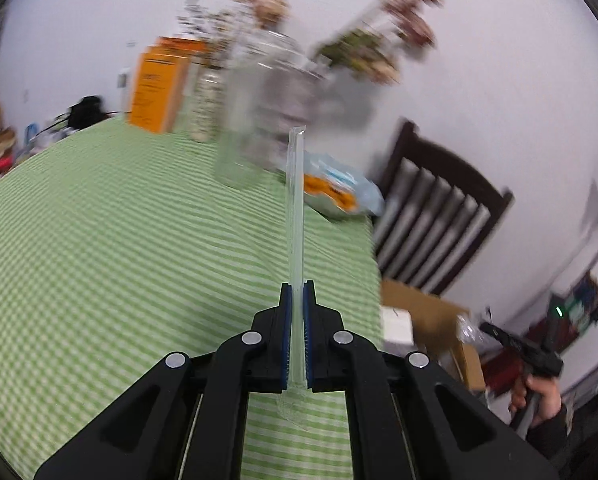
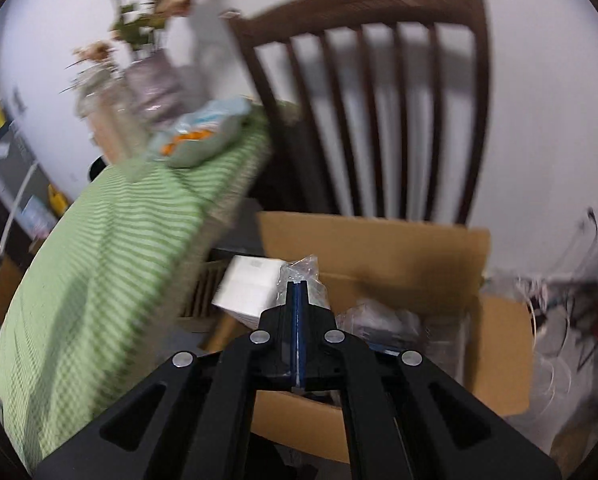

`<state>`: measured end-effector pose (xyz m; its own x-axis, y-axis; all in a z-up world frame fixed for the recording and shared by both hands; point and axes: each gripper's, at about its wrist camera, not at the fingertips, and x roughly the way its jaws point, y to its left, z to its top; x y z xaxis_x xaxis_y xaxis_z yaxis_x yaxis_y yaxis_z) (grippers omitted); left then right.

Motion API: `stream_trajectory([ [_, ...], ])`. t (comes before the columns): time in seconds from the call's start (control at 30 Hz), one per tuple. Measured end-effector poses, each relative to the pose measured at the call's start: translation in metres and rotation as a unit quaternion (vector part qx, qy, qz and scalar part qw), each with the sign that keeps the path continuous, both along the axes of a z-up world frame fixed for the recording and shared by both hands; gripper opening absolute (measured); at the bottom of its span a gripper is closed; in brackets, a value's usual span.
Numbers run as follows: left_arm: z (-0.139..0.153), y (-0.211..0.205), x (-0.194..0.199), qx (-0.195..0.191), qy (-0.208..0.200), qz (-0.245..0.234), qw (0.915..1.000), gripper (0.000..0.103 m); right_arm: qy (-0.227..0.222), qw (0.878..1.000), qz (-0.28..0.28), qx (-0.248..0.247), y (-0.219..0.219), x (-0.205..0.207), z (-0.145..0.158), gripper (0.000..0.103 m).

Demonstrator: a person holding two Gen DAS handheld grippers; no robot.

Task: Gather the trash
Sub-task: 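Carry the straw and plastic wrapper to the cardboard box and lower them in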

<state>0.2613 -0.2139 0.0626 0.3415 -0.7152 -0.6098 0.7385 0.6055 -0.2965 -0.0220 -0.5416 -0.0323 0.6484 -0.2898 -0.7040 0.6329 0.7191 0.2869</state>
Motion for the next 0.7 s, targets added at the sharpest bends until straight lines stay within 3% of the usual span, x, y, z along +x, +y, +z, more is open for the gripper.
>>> stream_trajectory([
  [0.27,-0.014,-0.062,-0.057,0.043,0.016,-0.076,0.9960,0.003,0.006,0.999,0.008,0.048,-0.041,0.004,-0.047,0.000],
  [0.43,-0.027,-0.099,-0.077,0.076,0.011,-0.096,0.9924,0.003,0.049,0.997,-0.006,0.065,-0.066,0.013,-0.085,0.001],
  [0.5,-0.038,-0.118,-0.087,0.096,0.014,-0.112,0.9890,0.003,0.039,0.996,-0.015,0.074,-0.075,0.006,-0.090,0.017],
  [0.53,-0.041,-0.127,-0.090,0.102,0.015,-0.118,0.9876,0.003,0.033,0.996,-0.021,0.076,-0.079,0.001,-0.090,0.036],
  [0.57,-0.048,-0.137,-0.096,0.111,0.016,-0.128,0.9854,0.003,0.024,0.997,-0.027,0.074,-0.082,-0.007,-0.089,0.048],
  [0.7,-0.071,-0.175,-0.114,0.136,0.033,-0.164,0.9765,0.003,0.003,0.996,-0.041,0.080,-0.094,-0.025,-0.085,0.049],
])
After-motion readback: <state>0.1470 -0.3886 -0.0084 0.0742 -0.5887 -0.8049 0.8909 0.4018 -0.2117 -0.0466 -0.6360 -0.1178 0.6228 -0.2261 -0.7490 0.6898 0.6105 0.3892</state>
